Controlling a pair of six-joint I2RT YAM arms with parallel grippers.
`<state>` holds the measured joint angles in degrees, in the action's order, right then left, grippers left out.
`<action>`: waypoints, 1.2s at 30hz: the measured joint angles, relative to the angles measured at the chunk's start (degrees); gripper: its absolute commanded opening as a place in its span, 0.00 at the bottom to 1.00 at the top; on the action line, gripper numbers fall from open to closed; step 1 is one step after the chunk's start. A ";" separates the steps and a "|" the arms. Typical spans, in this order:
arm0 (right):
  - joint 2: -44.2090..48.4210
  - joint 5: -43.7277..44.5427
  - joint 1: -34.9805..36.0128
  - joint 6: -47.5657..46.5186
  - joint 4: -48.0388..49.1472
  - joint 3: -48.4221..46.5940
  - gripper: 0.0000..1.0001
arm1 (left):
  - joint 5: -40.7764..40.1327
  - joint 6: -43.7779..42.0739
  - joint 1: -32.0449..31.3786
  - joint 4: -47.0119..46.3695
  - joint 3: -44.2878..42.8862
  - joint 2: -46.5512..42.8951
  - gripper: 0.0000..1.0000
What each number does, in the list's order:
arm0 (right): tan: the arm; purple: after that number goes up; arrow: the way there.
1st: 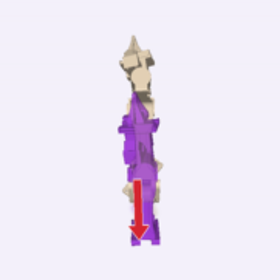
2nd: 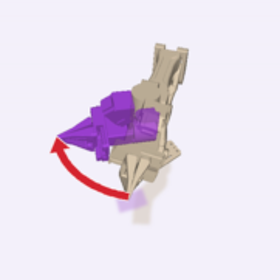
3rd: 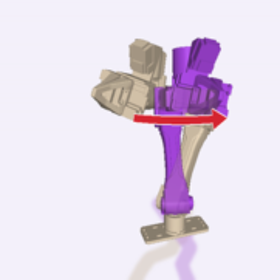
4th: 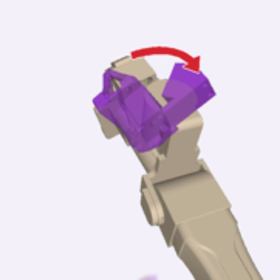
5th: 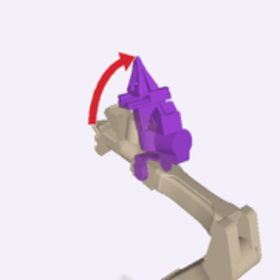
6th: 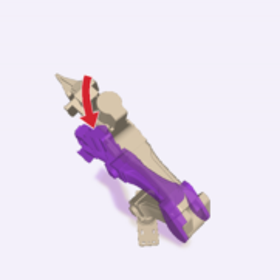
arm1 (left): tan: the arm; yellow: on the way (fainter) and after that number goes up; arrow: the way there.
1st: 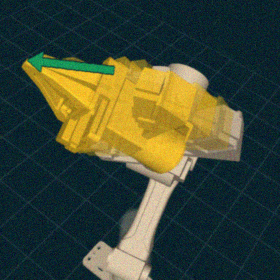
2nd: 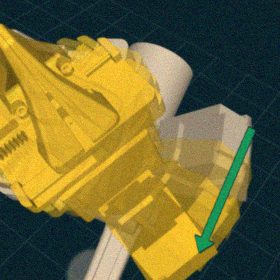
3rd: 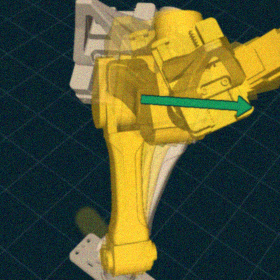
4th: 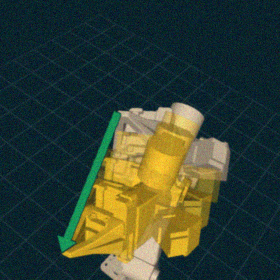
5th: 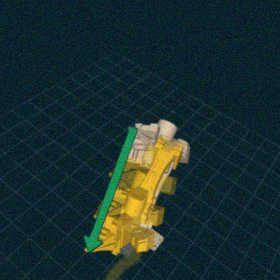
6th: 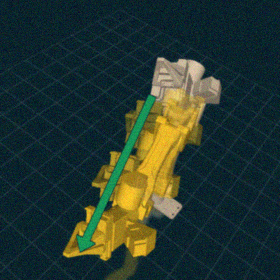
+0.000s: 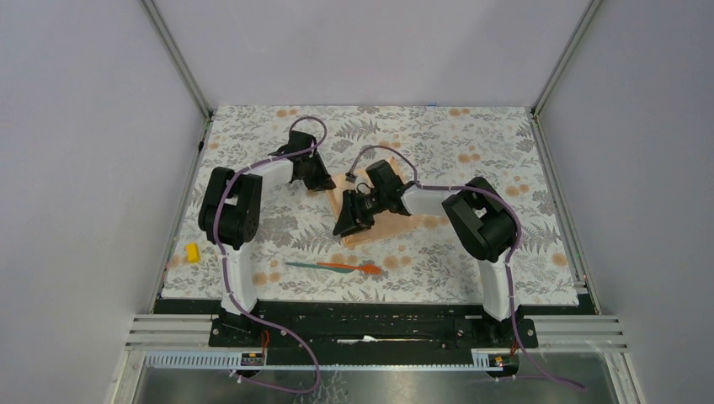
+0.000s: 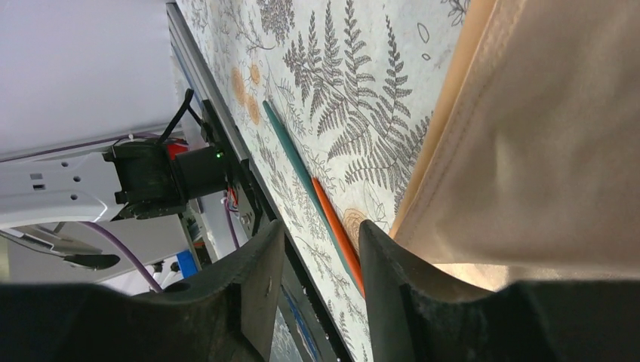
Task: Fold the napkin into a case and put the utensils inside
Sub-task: Smooth out the top corner of the smaller-rectangle-folded napkin at the center of the board.
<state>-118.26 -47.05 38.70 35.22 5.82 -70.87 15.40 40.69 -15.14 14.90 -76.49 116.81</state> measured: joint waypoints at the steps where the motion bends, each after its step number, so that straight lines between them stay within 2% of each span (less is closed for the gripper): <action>1: 0.00 -0.35 0.00 0.20 0.42 0.48 0.51 | -0.02 -0.11 0.22 -0.02 0.00 0.04 0.16; 6: -0.09 -1.11 -0.04 0.76 1.38 1.68 0.56 | -0.02 -0.20 0.42 -0.09 0.00 0.04 0.16; 8: -0.09 -0.98 -0.09 0.13 0.79 1.55 0.59 | 0.04 -0.26 0.42 -0.07 0.00 0.04 0.19; 11: 0.02 1.25 -0.09 -3.41 -4.37 0.00 0.59 | 0.55 -0.31 0.44 -0.17 0.00 0.02 0.30; 15: 1.55 9.40 0.44 -9.79 -15.17 -3.39 0.59 | 1.46 -1.03 0.48 1.49 -0.11 -1.20 0.44; 20: 5.25 20.98 3.61 -14.53 -25.29 -6.84 0.63 | 2.97 -2.14 1.16 5.90 -0.68 -7.63 0.50; 26: 7.08 24.22 5.92 -15.61 -28.65 -7.17 0.65 | 4.79 -4.92 2.78 7.13 -1.14 -18.80 0.50; 28: 7.08 25.20 5.95 -15.52 -29.44 -7.37 0.57 | 5.11 -5.95 3.17 7.28 -0.37 -21.14 0.50; 29: 7.08 25.68 5.97 -15.50 -29.99 -7.65 0.43 | 5.22 -6.32 3.30 7.32 0.28 -21.94 0.50; 30: 7.04 26.77 6.16 -15.39 -30.97 -8.46 0.32 | 5.29 -6.82 3.50 7.58 1.46 -22.88 0.51; 31: 6.82 27.67 6.27 -15.69 -31.65 -9.31 0.26 | 5.38 -7.21 3.65 7.91 2.45 -23.52 0.52; 33: 5.51 30.58 6.91 -15.45 -34.10 -13.03 0.27 | 5.42 -8.00 3.96 9.09 4.22 -24.37 0.55; 36: 3.08 34.99 8.48 -15.19 -36.26 -18.29 0.41 | 5.40 -9.73 4.13 11.98 4.76 -24.87 0.58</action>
<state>-115.18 -12.05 47.18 20.03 -30.44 -89.17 20.80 30.96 -11.00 26.87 -71.72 91.94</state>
